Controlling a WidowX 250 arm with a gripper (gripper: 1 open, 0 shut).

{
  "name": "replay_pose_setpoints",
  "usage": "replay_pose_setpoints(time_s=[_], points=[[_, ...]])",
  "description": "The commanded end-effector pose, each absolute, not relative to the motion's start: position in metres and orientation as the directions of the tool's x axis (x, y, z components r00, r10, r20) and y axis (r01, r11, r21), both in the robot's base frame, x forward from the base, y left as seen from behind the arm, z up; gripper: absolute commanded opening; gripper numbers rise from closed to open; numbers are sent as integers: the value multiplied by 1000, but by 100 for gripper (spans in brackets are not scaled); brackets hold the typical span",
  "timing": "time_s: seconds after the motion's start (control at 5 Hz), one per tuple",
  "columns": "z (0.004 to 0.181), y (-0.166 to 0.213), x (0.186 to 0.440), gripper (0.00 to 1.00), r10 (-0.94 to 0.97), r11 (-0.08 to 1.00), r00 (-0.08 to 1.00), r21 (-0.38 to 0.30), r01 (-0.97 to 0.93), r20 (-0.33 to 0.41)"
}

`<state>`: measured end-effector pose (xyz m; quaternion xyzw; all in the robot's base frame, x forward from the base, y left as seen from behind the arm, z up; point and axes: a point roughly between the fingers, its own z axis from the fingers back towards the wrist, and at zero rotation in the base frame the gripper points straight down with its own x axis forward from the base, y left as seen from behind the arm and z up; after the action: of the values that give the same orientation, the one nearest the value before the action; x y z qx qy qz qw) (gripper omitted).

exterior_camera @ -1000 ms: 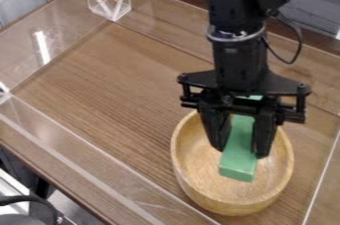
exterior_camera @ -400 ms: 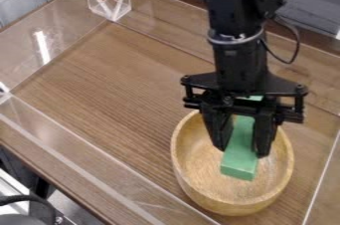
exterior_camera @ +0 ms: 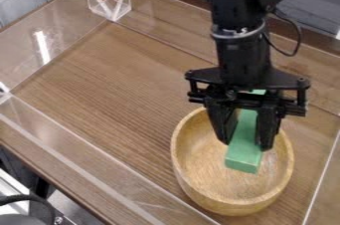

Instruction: Put the green block in the brown bowl

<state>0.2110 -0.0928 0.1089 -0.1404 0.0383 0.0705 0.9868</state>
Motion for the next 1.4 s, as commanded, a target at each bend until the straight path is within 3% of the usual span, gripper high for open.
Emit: replay_pose_setpoints(time_s=[0.0, 1.2], points=[[118, -93, 224, 0, 124, 946, 991, -295, -132, -46], [105, -85, 237, 0, 103, 941, 994, -318, -113, -49]])
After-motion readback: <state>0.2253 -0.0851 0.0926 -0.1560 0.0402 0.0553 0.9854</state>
